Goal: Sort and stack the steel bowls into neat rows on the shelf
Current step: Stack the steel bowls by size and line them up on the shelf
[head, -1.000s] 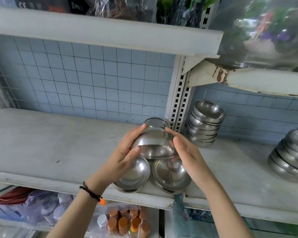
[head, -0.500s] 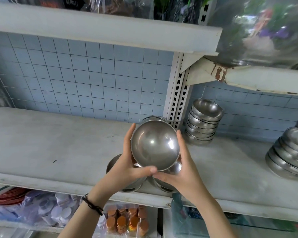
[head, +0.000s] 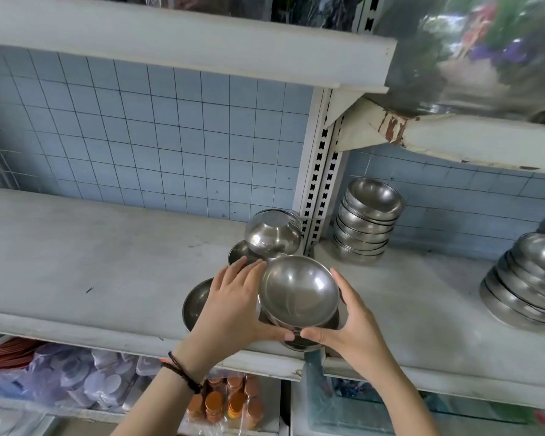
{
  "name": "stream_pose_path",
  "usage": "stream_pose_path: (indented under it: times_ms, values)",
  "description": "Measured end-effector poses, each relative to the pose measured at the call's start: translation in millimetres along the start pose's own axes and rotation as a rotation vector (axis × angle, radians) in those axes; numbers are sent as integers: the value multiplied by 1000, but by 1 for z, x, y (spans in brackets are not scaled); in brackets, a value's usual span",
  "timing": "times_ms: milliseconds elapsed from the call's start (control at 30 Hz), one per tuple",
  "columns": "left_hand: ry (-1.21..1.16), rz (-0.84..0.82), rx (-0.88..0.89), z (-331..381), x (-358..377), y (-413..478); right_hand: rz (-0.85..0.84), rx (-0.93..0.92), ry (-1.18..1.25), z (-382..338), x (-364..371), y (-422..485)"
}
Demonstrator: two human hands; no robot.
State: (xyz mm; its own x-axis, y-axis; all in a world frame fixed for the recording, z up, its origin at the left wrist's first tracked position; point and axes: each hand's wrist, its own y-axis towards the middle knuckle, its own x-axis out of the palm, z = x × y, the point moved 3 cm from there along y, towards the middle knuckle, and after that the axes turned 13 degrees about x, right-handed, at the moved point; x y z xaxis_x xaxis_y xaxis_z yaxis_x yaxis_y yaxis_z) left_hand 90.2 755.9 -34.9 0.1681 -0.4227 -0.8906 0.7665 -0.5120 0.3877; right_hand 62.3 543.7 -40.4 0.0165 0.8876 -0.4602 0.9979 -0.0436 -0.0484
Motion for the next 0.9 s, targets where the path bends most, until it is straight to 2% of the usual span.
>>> stream_pose_path:
  times_ms: [133,400,567,767,900]
  values:
    - [86,-98,-36,2,13,1,-27,43,11,15,0,2]
    - [133,-127,-50,8,20,4,-82,54,72,32,-2,6]
    - [122,-155,-47,8,23,2,-142,119,9,37,1,5]
    - [-52,-121,-99,6,15,9,-58,124,30,28,-5,8]
    - [-213,-8,-123,2,-10,8,-20,55,55,-4,-11,7]
